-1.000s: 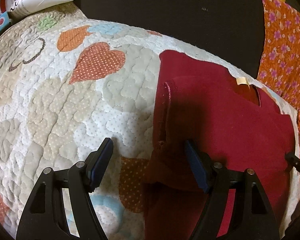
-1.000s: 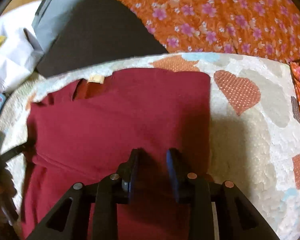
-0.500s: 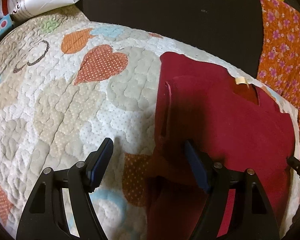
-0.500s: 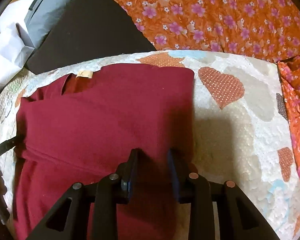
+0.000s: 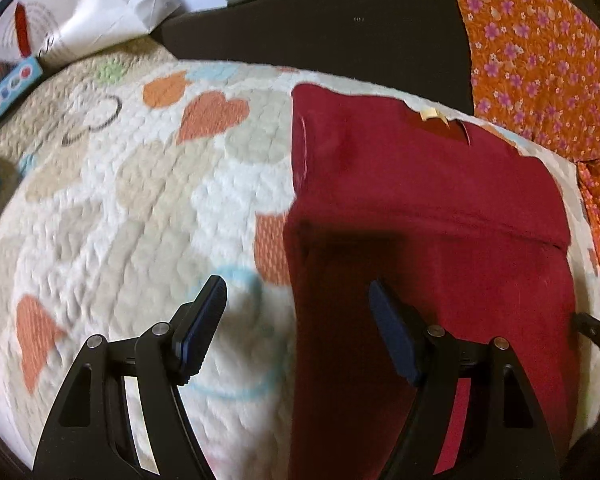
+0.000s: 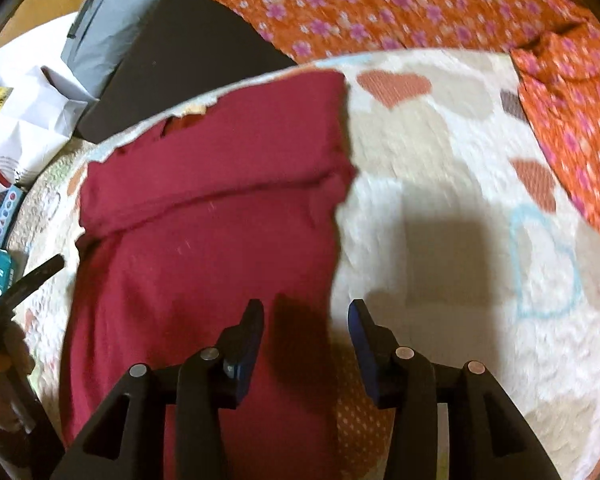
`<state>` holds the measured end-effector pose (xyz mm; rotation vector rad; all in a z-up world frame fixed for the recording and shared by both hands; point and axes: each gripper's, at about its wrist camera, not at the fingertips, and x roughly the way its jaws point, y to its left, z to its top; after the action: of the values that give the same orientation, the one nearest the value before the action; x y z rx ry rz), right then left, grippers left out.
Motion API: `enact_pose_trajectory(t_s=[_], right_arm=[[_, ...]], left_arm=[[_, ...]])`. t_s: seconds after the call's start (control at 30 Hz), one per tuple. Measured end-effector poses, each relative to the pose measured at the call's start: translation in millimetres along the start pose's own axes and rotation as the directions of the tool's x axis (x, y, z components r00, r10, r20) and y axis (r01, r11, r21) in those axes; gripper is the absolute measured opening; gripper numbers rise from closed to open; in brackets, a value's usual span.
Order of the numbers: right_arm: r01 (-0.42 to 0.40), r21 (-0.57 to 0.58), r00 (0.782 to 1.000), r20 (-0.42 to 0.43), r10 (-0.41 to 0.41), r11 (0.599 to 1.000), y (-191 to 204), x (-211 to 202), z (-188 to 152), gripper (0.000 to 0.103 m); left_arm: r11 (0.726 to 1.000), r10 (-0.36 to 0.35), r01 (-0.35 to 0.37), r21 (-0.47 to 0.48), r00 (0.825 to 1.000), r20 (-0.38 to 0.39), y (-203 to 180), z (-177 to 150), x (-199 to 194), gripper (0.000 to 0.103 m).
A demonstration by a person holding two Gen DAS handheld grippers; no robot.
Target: Fold small clothes
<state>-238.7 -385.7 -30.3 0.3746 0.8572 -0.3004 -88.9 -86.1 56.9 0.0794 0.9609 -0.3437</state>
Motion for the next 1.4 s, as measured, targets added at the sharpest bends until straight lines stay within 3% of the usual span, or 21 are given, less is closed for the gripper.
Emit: enact_pose_trajectory(t_s=[0.17, 0.27, 0.37, 0.47, 0.57, 0.6, 0.67, 0.7, 0.77, 0.87, 0.93, 1.07, 1.13, 1.17, 1.3, 1.4], right_arm=[[-0.032, 0.075, 0.999, 0.029, 0.029, 0.997, -11, 20, 9, 0.044], [-0.028, 0.034, 0.998, 0.063, 0.026, 0.999, -6, 28, 17, 0.045], [-0.028, -0.010, 0.997, 0.072, 0.029, 1.000, -1, 22, 17, 0.007], [0.051, -0.063, 0.992, 0.120, -0.044, 0.997, -2, 6, 14, 0.007], [0.122, -0.014, 0.990, 0.068, -0.121, 0.992, -16, 16, 13, 0.000], [0.107, -0.003, 0.993, 0.051, -0.106, 0.994, -20, 19, 11, 0.000], [-0.020, 0.060, 0.999, 0.046, 0.017, 0.998, -28, 10, 5, 0.000], [-0.070, 0.078, 0.996, 0.058, 0.065, 0.995, -30, 0, 1, 0.001], [-0.085, 0.065, 0.995, 0.063, 0.081, 0.994, -27, -19, -9, 0.007], [-0.149, 0.045, 0.989, 0.010, 0.148, 0.988, -25, -36, -36, 0.046], [-0.182, 0.051, 0.983, -0.027, 0.183, 0.982, -25, -41, -55, 0.046], [-0.164, 0.043, 0.984, -0.063, 0.167, 0.985, -19, -29, -85, 0.046], [-0.129, -0.038, 0.991, -0.025, 0.128, 0.991, -6, -34, -90, 0.026], [-0.116, -0.079, 0.993, -0.018, 0.115, 0.990, 2, -37, -91, 0.008], [-0.043, -0.113, 0.997, 0.057, 0.050, 0.993, 2, -59, -94, 0.008], [-0.029, -0.058, 0.999, 0.025, 0.030, 0.998, -13, -54, -98, 0.008]], left_arm=[[1.000, 0.012, -0.012, -0.023, 1.000, -0.004, 5, -18, -13, 0.074], [0.999, -0.004, 0.002, -0.051, 0.999, -0.046, 9, -27, -9, 0.074], [0.999, -0.001, -0.002, -0.054, 0.998, -0.060, 10, -34, -10, 0.074], [0.999, -0.005, 0.002, -0.052, 0.998, -0.055, 10, -39, -13, 0.074], [0.999, -0.007, 0.004, -0.051, 0.998, -0.066, 9, -44, -14, 0.074], [0.998, -0.019, 0.015, -0.055, 0.997, -0.071, 9, -47, -16, 0.074], [0.998, -0.039, 0.035, -0.060, 0.997, -0.072, 9, -53, -21, 0.074], [0.997, -0.044, 0.039, -0.060, 0.996, -0.075, 8, -56, -23, 0.074], [0.996, -0.067, 0.063, -0.059, 0.995, -0.080, 7, -63, -30, 0.074], [0.995, -0.086, 0.081, -0.055, 0.993, -0.085, 6, -72, -39, 0.074], [0.994, -0.099, 0.094, -0.054, 0.990, -0.100, 5, -79, -43, 0.074], [0.995, -0.092, 0.087, -0.043, 0.988, -0.122, 4, -94, -48, 0.074], [0.996, -0.082, 0.078, -0.037, 0.988, -0.128, 4, -102, -51, 0.074], [0.997, -0.078, 0.074, -0.036, 0.989, -0.129, 5, -105, -52, 0.074], [0.996, -0.084, 0.080, -0.041, 0.988, -0.127, 8, -119, -61, 0.074], [0.997, -0.078, 0.074, -0.030, 0.988, -0.137, 9, -129, -62, 0.074]])
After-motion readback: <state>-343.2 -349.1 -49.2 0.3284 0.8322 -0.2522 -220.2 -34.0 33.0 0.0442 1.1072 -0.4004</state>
